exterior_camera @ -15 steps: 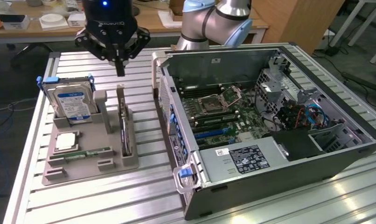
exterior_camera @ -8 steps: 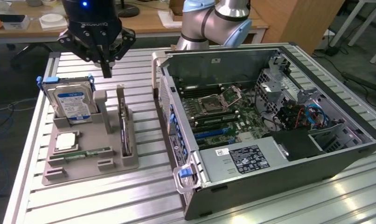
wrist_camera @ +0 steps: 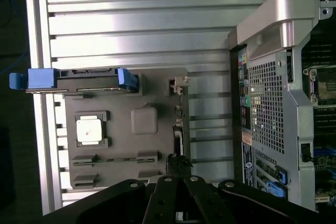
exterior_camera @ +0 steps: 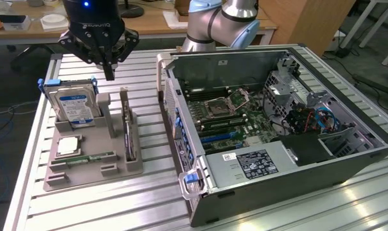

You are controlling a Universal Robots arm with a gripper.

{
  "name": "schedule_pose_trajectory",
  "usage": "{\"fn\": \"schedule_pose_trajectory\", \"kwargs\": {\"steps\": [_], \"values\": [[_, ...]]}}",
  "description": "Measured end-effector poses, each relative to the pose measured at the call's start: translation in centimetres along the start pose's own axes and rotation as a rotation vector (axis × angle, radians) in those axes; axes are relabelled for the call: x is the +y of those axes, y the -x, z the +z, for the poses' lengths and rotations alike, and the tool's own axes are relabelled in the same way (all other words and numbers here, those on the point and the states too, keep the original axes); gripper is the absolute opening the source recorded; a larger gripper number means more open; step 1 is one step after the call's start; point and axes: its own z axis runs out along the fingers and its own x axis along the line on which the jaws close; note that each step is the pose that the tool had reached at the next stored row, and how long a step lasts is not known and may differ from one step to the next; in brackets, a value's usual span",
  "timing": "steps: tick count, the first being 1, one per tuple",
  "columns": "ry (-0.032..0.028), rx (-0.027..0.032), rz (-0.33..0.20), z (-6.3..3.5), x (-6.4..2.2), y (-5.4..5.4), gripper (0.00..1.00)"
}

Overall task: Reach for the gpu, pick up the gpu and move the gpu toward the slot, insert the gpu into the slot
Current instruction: 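Reach for the gpu, then pick up the gpu and move the gpu toward the slot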

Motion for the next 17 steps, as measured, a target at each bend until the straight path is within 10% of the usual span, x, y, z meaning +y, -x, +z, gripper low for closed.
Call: {"fn": "schedule_pose_trajectory", "kwargs": {"steps": [11, 17], "values": [[0.0000, 0.0000, 0.000, 0.00, 0.00, 0.00, 0.11], [0.0000, 0.0000, 0.000, 0.00, 0.00, 0.00, 0.35]]}}
